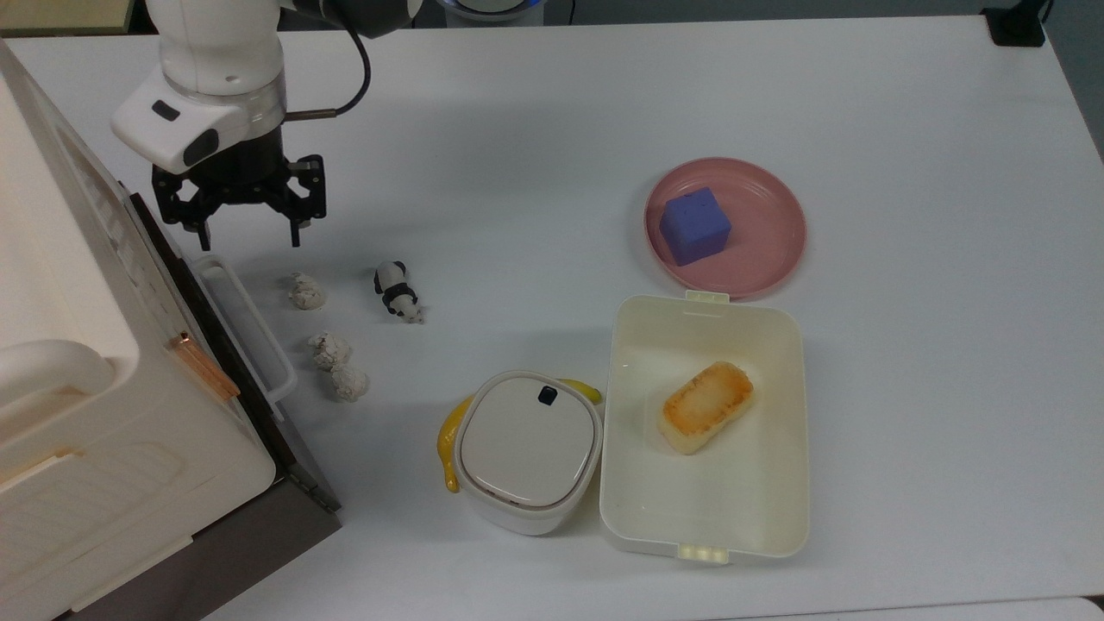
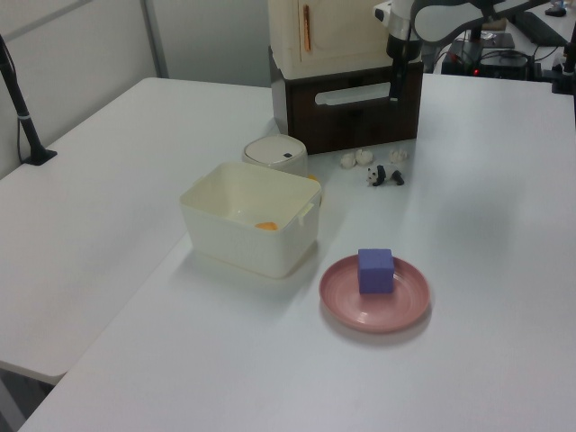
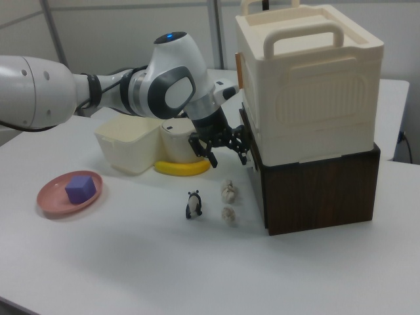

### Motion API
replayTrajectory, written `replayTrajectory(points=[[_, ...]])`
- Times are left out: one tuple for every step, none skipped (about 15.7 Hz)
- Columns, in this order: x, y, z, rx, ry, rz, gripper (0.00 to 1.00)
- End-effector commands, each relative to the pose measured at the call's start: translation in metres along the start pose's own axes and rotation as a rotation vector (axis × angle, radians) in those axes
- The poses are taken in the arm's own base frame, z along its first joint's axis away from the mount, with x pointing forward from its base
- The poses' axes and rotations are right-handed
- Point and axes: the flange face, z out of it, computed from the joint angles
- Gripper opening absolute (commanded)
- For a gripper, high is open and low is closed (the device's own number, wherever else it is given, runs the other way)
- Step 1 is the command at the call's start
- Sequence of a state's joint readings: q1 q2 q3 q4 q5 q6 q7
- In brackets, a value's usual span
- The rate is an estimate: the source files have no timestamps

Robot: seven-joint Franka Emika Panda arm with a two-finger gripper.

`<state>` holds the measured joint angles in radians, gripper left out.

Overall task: Slide the drawer open
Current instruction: 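Lower the open gripper onto the drawer's white handle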

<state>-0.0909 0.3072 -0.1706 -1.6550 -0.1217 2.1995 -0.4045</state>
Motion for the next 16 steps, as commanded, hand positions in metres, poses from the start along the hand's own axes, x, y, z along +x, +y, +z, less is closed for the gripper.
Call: replayTrajectory(points=[[0.001,0.009,0.000,-0.036,0.038,-0.014,0.83],[0.002,0.011,0.003,-0.047,0.052,-0.011,0.82],[0.002,0.015,0.007,-0.056,0.062,-0.006,0.82],[0.002,0.017,0.007,-0.064,0.072,-0.005,0.82],[0.002,0.019,0.009,-0.068,0.074,-0.002,0.81],[0.003,0.019,0.013,-0.071,0.076,-0.005,0.78],[0.004,0.019,0.017,-0.076,0.079,-0.006,0.77],[0.005,0.018,0.019,-0.081,0.079,-0.014,0.75],[0.004,0.018,0.025,-0.085,0.069,-0.021,0.72],[0.004,0.017,0.025,-0.085,0.067,-0.023,0.65],[0.005,0.015,0.025,-0.082,0.066,-0.025,0.56],[0.005,0.011,0.026,-0.078,0.062,-0.028,0.49],[0.005,0.009,0.026,-0.074,0.057,-0.031,0.44],[0.006,0.003,0.029,-0.068,0.052,-0.037,0.41],[0.008,-0.007,0.034,-0.061,0.046,-0.051,0.40],[0.008,-0.013,0.037,-0.054,0.039,-0.059,0.40]])
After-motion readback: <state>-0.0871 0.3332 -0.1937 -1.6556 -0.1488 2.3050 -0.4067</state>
